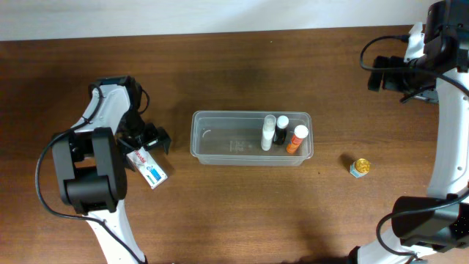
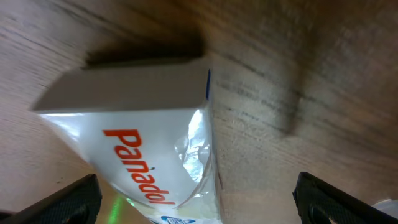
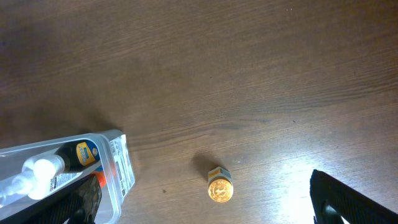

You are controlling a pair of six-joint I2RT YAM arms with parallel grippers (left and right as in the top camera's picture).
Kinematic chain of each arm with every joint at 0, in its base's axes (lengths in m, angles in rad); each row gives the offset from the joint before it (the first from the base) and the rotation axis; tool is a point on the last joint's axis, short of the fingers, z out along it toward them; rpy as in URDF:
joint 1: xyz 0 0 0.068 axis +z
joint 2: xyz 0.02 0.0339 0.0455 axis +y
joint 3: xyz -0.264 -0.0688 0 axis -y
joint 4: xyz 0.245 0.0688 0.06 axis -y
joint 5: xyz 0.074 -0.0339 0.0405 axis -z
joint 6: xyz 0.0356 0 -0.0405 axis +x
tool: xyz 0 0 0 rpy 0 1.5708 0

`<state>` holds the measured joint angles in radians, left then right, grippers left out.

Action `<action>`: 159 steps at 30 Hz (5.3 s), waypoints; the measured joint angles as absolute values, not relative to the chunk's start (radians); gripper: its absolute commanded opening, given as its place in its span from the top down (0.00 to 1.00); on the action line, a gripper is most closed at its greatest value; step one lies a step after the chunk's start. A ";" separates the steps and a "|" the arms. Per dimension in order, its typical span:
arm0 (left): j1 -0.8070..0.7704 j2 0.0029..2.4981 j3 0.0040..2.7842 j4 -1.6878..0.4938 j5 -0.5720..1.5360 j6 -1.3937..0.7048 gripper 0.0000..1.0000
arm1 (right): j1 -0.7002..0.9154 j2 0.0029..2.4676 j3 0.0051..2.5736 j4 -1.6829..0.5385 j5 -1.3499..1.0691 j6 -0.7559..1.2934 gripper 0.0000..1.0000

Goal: Pack container
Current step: 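Lower left gripper onto the white-blue toothpaste box and close, then lift the toothpaste box and carry it over the container, then lower the toothpaste box flat into the container's left side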

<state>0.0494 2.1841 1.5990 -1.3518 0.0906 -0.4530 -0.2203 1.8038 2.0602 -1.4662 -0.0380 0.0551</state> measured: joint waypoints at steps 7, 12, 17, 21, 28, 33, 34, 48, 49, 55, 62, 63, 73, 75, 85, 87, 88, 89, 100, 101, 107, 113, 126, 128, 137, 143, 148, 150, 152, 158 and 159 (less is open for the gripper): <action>0.053 2.181 1.511 -1.310 0.112 -0.442 0.05 | -0.220 1.804 2.060 -1.466 -0.038 0.056 0.02; 0.057 2.169 1.494 -1.277 0.125 -0.429 0.10 | -0.220 1.804 2.060 -1.466 -0.038 0.056 0.02; 0.068 2.165 1.494 -1.264 0.123 -0.426 0.18 | -0.220 1.804 2.060 -1.466 -0.038 0.056 0.02; 0.081 2.165 1.494 -1.255 0.124 -0.419 0.23 | -0.220 1.804 2.060 -1.466 -0.038 0.056 0.02; 0.086 2.165 1.494 -1.240 0.116 -0.320 0.32 | -0.220 1.804 2.060 -1.466 -0.038 0.056 0.02; 0.087 2.161 1.494 -1.225 0.094 -0.274 0.51 | -0.220 1.804 2.060 -1.466 -0.038 0.055 0.02; 0.087 2.160 1.494 -1.222 0.091 -0.269 0.52 | -0.220 1.804 2.060 -1.466 -0.038 0.056 0.02; 0.088 2.160 1.526 -1.220 0.072 -0.189 0.55 | -0.220 1.804 2.060 -1.466 -0.038 0.056 0.02; 0.088 2.162 1.549 -1.226 0.071 -0.173 0.55 | -0.220 1.804 2.060 -1.466 -0.038 0.056 0.02; 0.087 2.167 1.818 -1.296 0.062 -0.018 0.55 | -0.220 1.804 2.060 -1.466 -0.038 0.056 0.02; 0.052 2.167 2.126 -1.332 0.074 0.230 0.54 | -0.220 1.804 2.060 -1.466 -0.038 0.056 0.02; 0.038 2.167 2.157 -1.332 0.083 0.281 0.54 | -0.220 1.804 2.060 -1.466 -0.038 0.056 0.02; -0.187 2.167 2.251 -1.357 0.148 0.699 0.49 | -0.220 1.804 2.060 -1.466 -0.038 0.056 0.02; -0.238 2.167 2.251 -1.370 0.152 0.748 0.49 | -0.220 1.804 2.060 -1.466 -0.038 0.056 0.02; -0.417 2.167 2.251 -1.404 0.162 0.876 0.50 | -0.220 1.804 2.060 -1.466 -0.038 0.056 0.02; -0.424 2.167 2.251 -1.418 0.162 0.882 0.54 | -0.220 1.804 2.060 -1.466 -0.038 0.056 0.02; -0.424 2.167 2.251 -1.418 0.161 0.883 0.54 | -0.220 1.804 2.060 -1.466 -0.038 0.056 0.02; -0.423 2.167 2.251 -1.415 0.158 0.882 0.54 | -0.220 1.804 2.060 -1.466 -0.038 0.056 0.02; -0.384 2.167 2.255 -1.184 0.172 0.779 0.26 | -0.220 1.804 2.060 -1.466 -0.038 0.056 0.02; -0.384 2.167 2.256 -1.151 0.179 0.765 0.25 | -0.220 1.804 2.060 -1.466 -0.038 0.056 0.02; -0.386 2.167 2.257 -1.044 0.212 0.702 0.25 | -0.220 1.804 2.060 -1.466 -0.038 0.056 0.02; -0.386 2.175 2.257 -0.981 0.219 0.646 0.25 | -0.220 1.804 2.060 -1.466 -0.038 0.056 0.01; -0.419 2.364 2.268 -0.981 0.222 0.625 0.32 | -0.220 1.804 2.060 -1.466 -0.038 0.056 0.02; -0.427 2.374 2.268 -0.984 0.222 0.623 0.32 | -0.220 1.804 2.060 -1.466 -0.038 0.056 0.02; -0.447 2.406 2.268 -1.029 0.222 0.623 0.32 | -0.220 1.804 2.060 -1.466 -0.038 0.056 0.02; -0.453 2.431 2.268 -1.032 0.224 0.623 0.32 | -0.220 1.804 2.060 -1.466 -0.038 0.056 0.02; -0.456 2.433 2.268 -1.032 0.229 0.623 0.33 | -0.220 1.804 2.060 -1.466 -0.038 0.056 0.02; -0.456 2.434 2.268 -1.032 0.229 0.623 0.33 | -0.220 1.804 2.060 -1.466 -0.038 0.056 0.02; -0.458 2.439 2.268 -1.032 0.230 0.623 0.33 | -0.220 1.804 2.060 -1.466 -0.038 0.056 0.02; -0.462 2.475 2.268 -1.029 0.233 0.624 0.41 | -0.220 1.804 2.060 -1.466 -0.038 0.055 0.02; -0.463 2.479 2.268 -1.027 0.233 0.623 0.41 | -0.220 1.804 2.060 -1.466 -0.038 0.056 0.02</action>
